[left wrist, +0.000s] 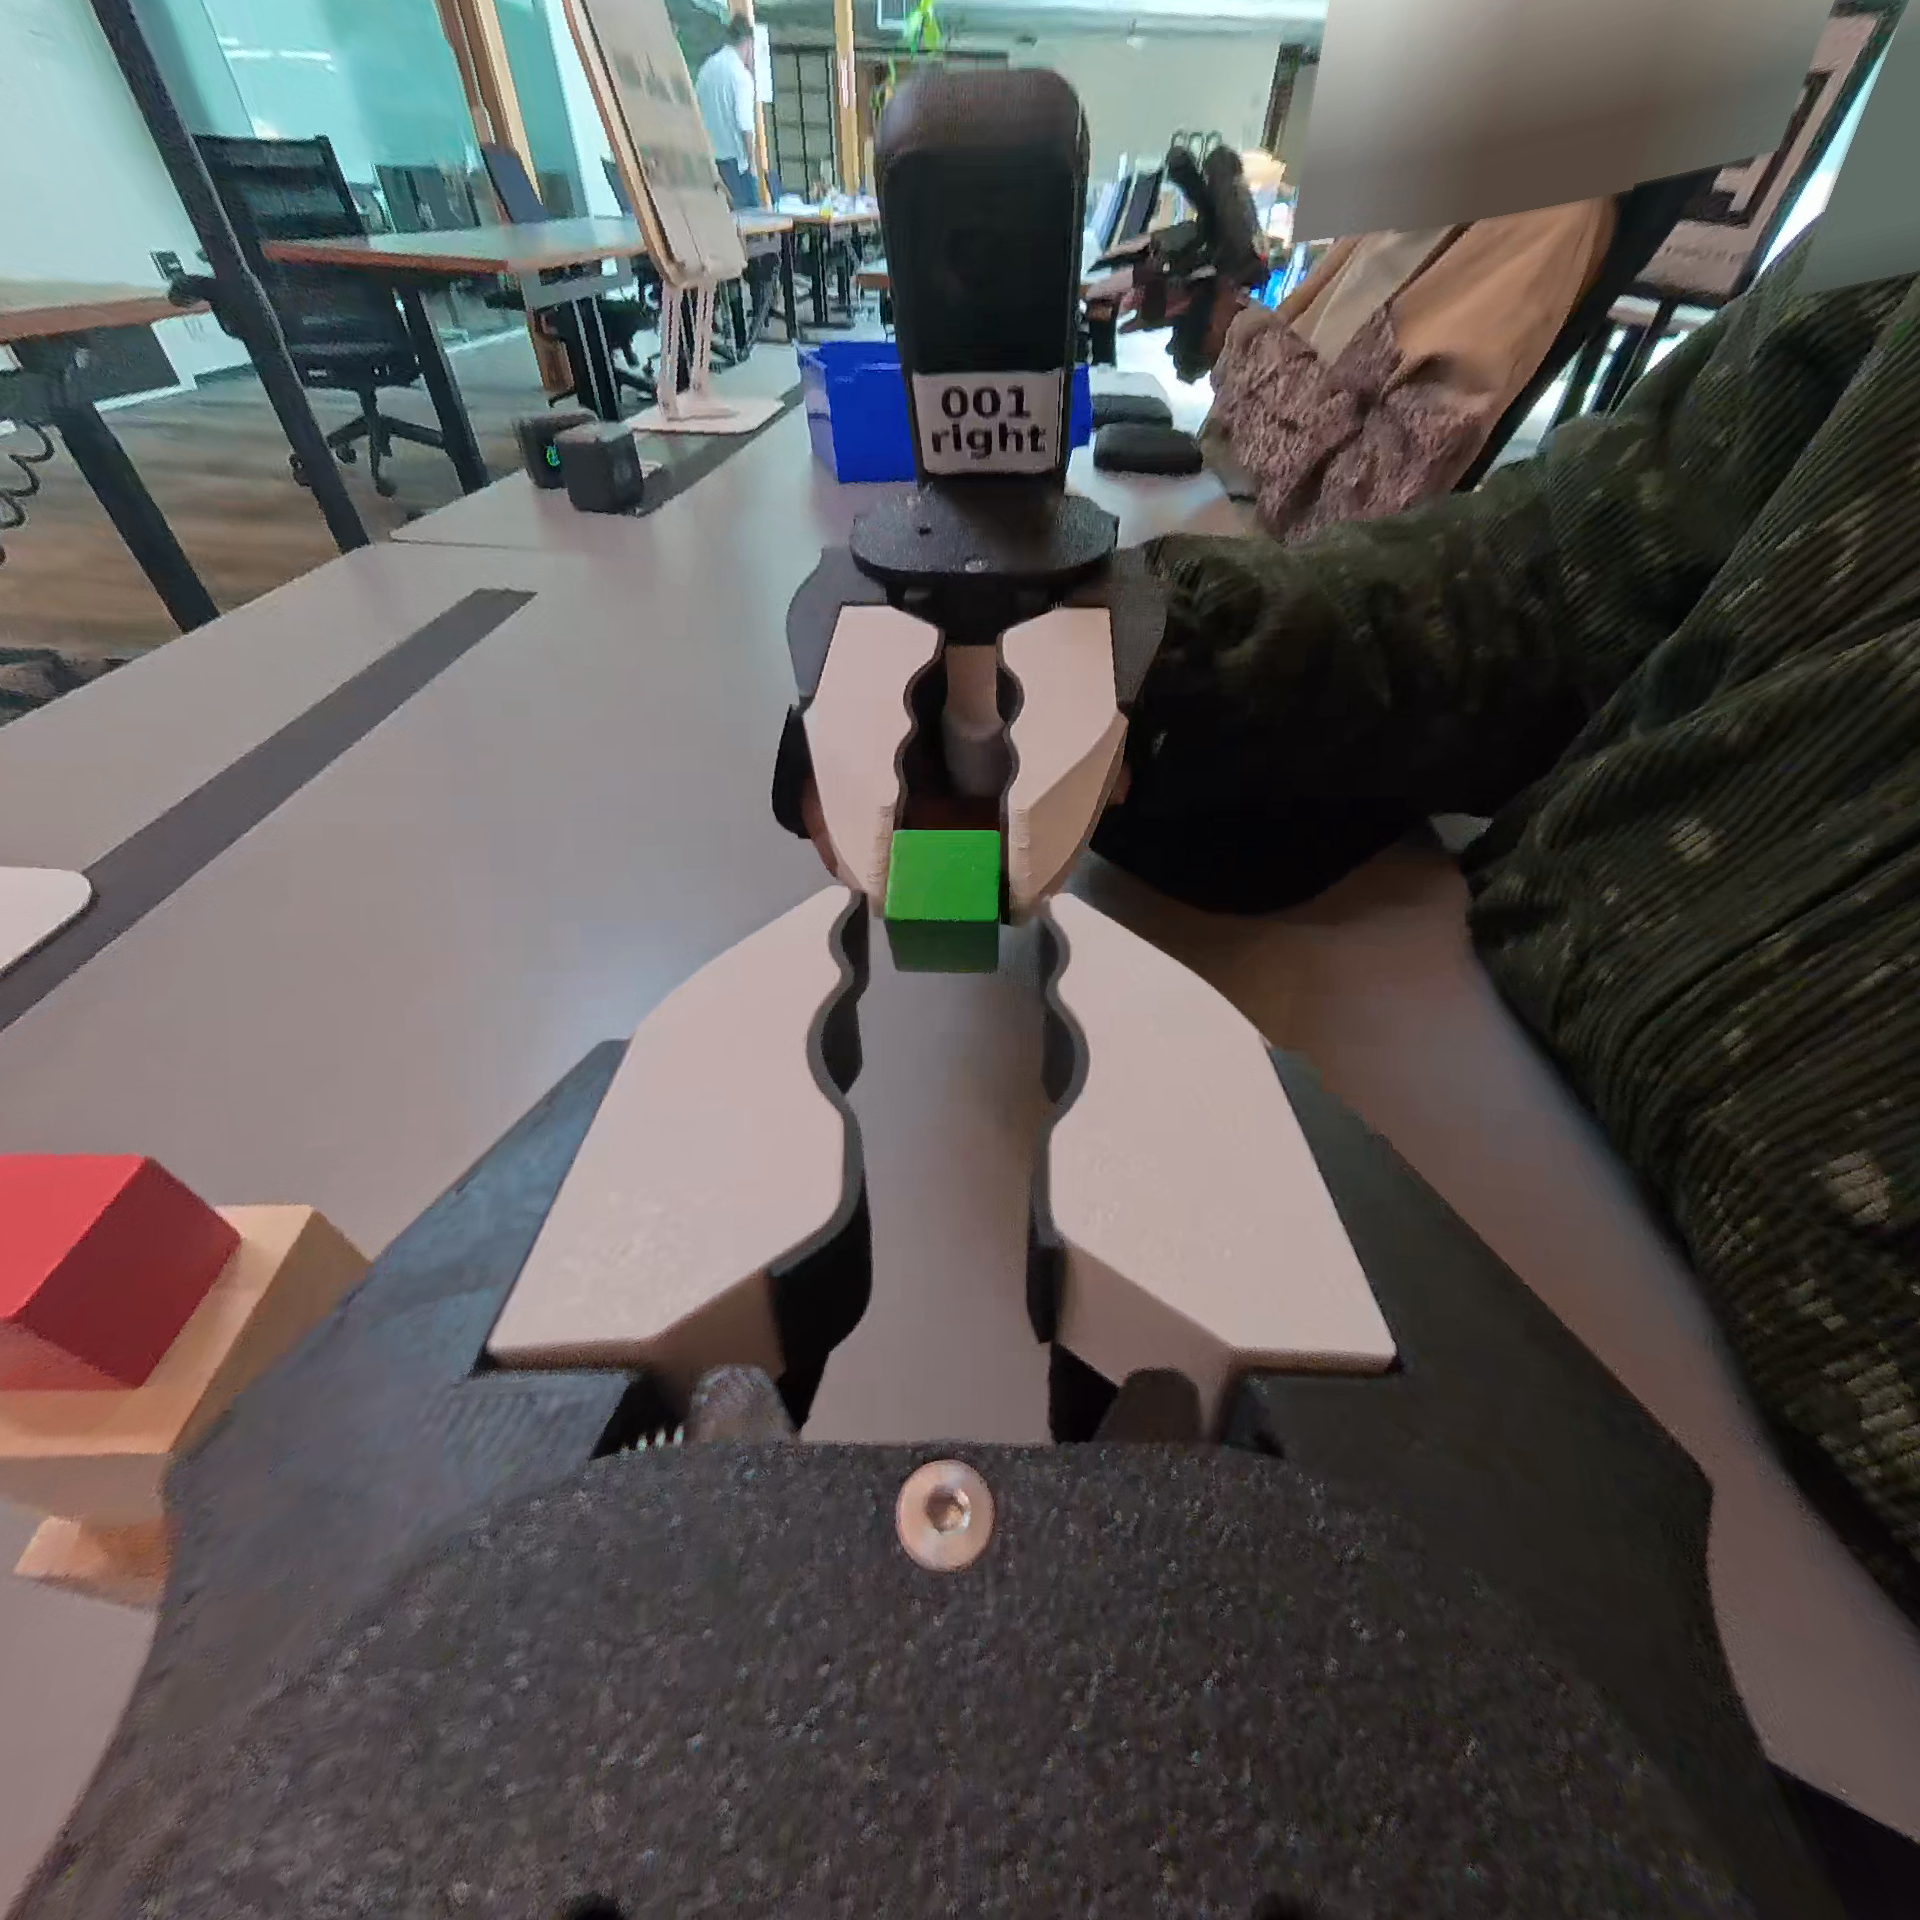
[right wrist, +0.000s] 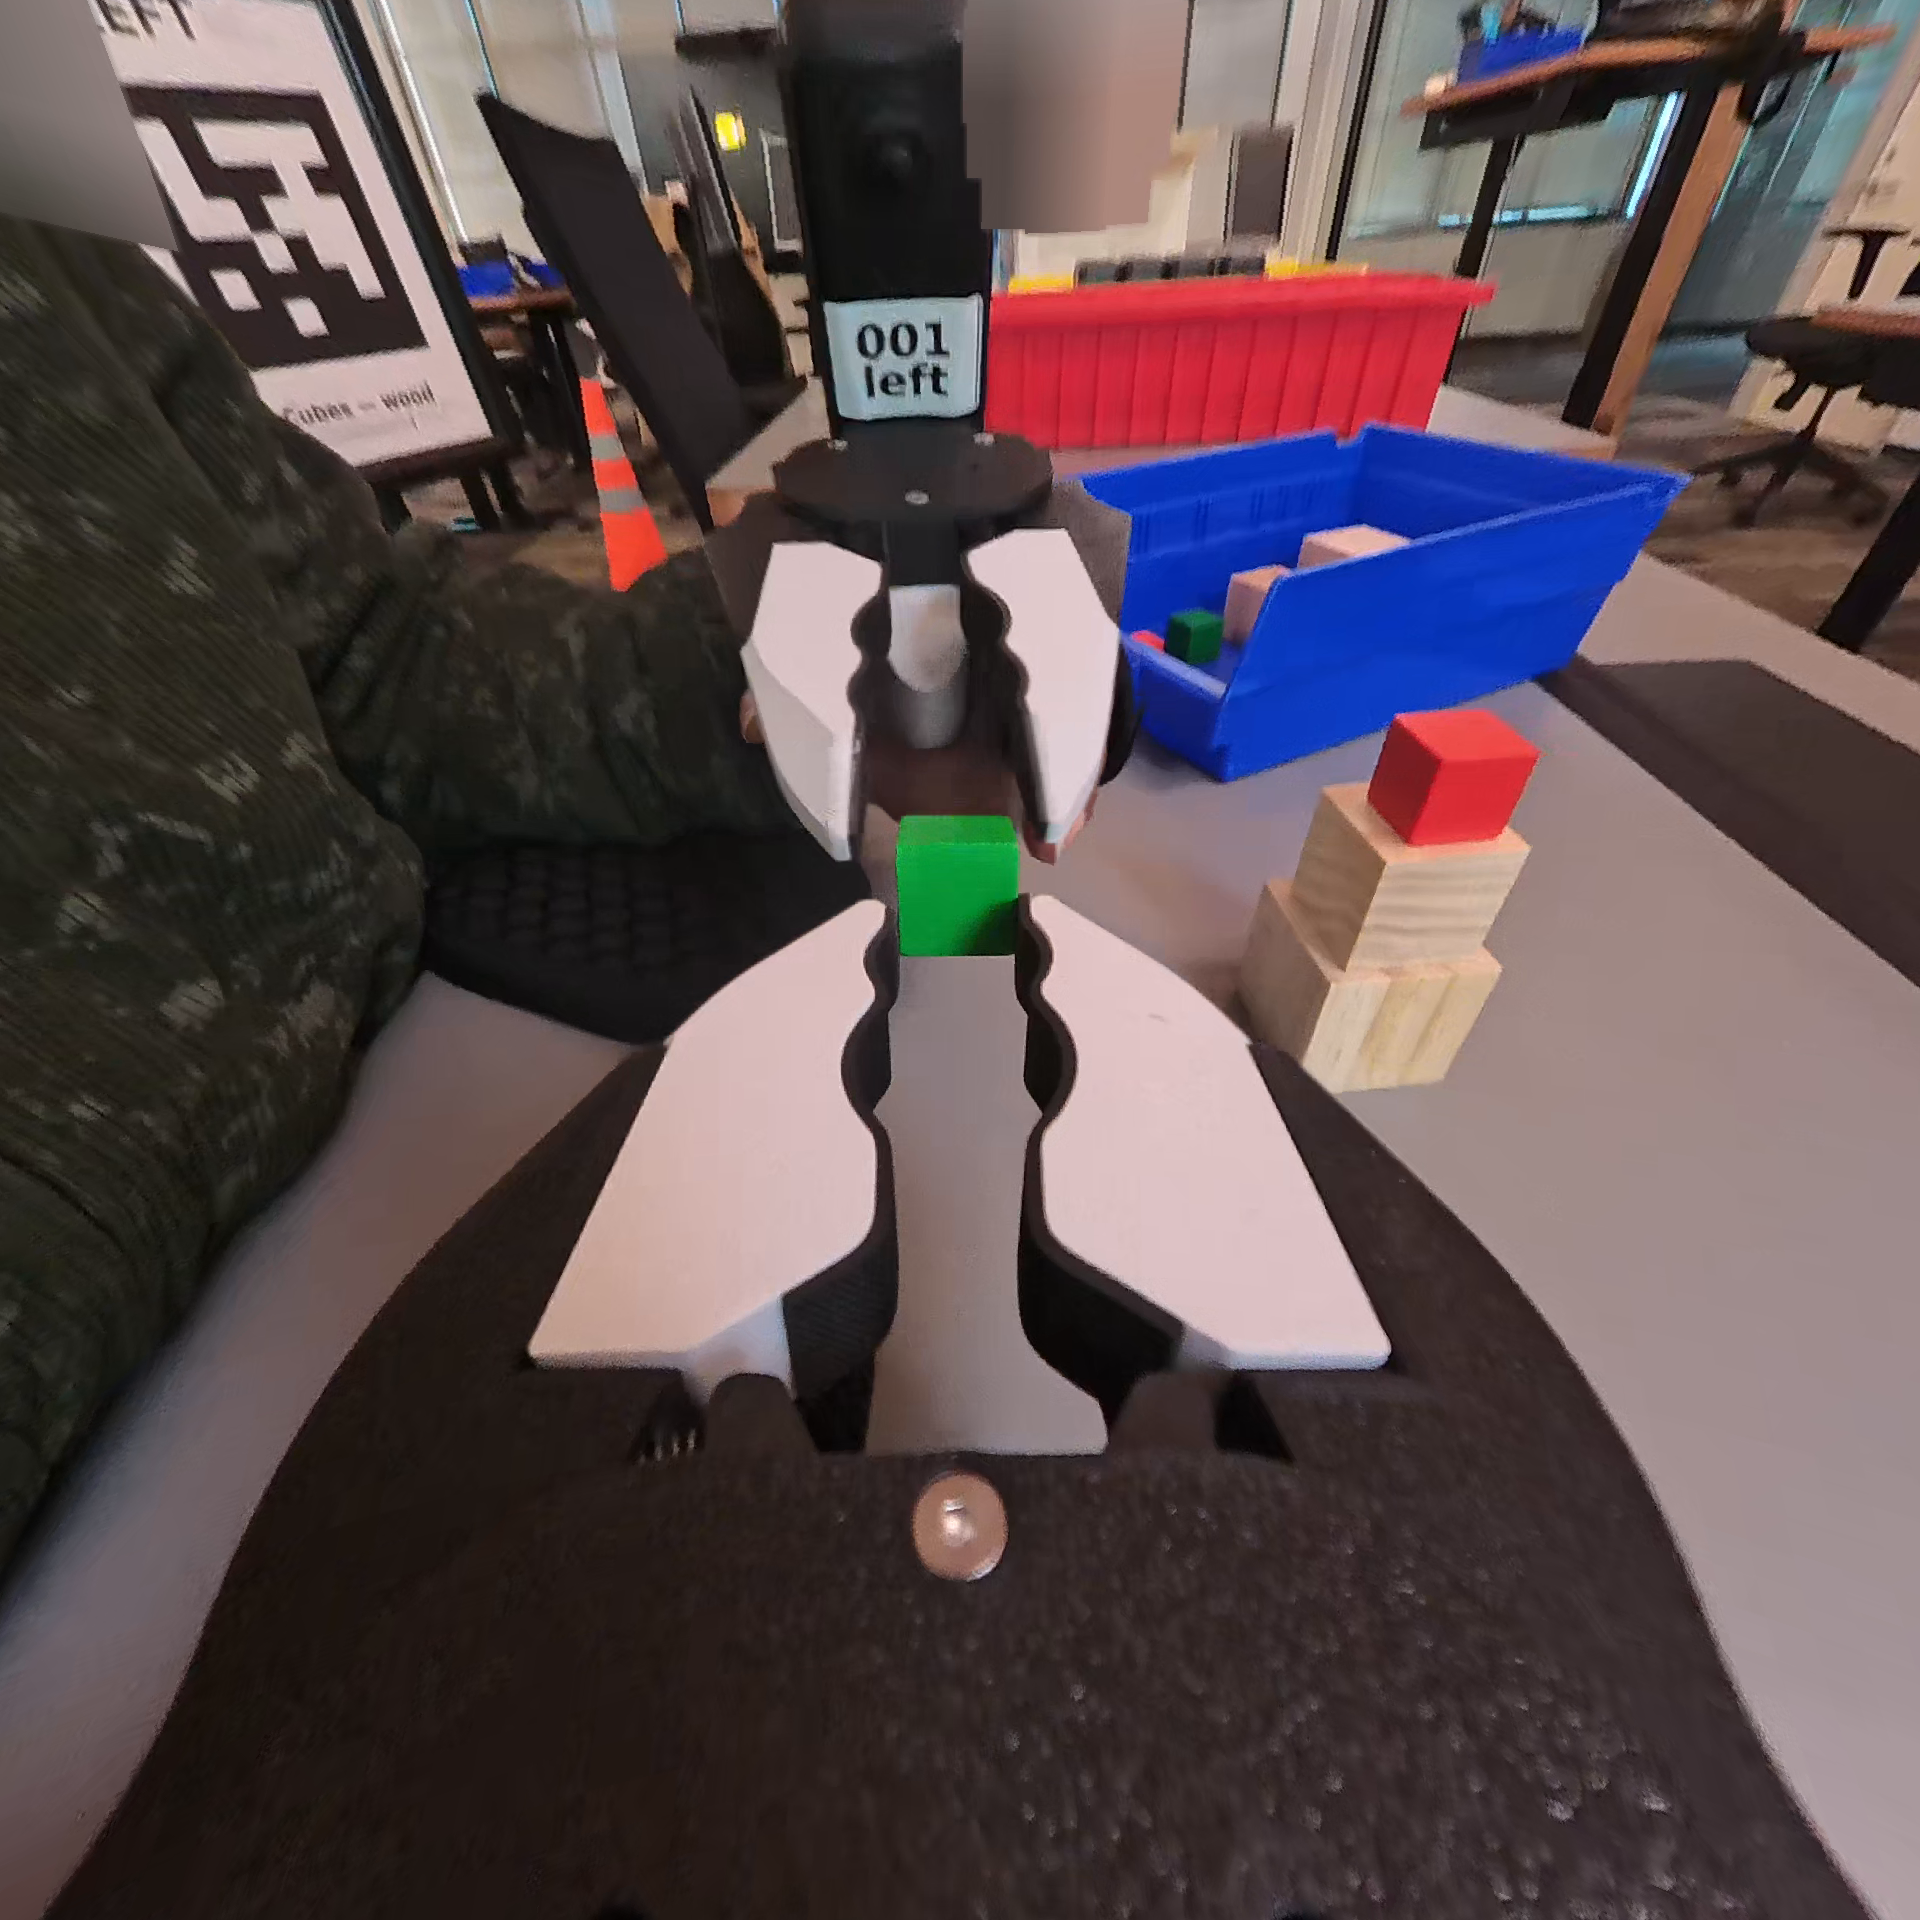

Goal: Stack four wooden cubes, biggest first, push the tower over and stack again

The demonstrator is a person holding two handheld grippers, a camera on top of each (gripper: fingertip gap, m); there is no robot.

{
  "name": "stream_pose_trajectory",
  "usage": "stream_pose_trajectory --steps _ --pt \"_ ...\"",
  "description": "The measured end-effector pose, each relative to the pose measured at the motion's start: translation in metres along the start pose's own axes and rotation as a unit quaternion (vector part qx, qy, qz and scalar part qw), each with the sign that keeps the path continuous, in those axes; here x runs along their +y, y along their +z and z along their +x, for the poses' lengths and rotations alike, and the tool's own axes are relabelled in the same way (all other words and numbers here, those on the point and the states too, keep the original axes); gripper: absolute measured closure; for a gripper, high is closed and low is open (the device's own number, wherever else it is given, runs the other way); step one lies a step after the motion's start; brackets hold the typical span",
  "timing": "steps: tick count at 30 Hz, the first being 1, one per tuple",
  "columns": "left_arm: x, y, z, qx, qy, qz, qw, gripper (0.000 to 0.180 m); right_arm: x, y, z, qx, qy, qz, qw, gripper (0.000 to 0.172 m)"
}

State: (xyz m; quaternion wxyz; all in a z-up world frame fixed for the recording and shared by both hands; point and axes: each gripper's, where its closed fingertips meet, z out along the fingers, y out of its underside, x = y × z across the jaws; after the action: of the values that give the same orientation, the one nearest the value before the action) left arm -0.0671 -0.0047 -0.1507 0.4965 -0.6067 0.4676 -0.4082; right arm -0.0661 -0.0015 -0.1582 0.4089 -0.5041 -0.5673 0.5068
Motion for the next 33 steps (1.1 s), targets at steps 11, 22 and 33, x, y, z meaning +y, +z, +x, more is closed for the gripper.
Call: stream_pose_trajectory --steps 11,22,33 --pt "-0.008 -0.002 -0.005 -0.005 -0.01 0.0 1.0 0.159 -0.005 -0.002 0.003 0.019 -0.008 0.002 1.0 0.147" --pt "-0.032 -0.067 -0.106 -0.108 0.032 -0.072 0.991 0.159 -0.031 -0.111 0.079 0.297 0.005 0.032 0.954 0.158" --pt "0.002 -0.058 -0.137 -0.081 0.006 -0.131 0.988 0.159 0.012 -0.208 0.119 0.497 0.058 0.037 0.865 0.171"
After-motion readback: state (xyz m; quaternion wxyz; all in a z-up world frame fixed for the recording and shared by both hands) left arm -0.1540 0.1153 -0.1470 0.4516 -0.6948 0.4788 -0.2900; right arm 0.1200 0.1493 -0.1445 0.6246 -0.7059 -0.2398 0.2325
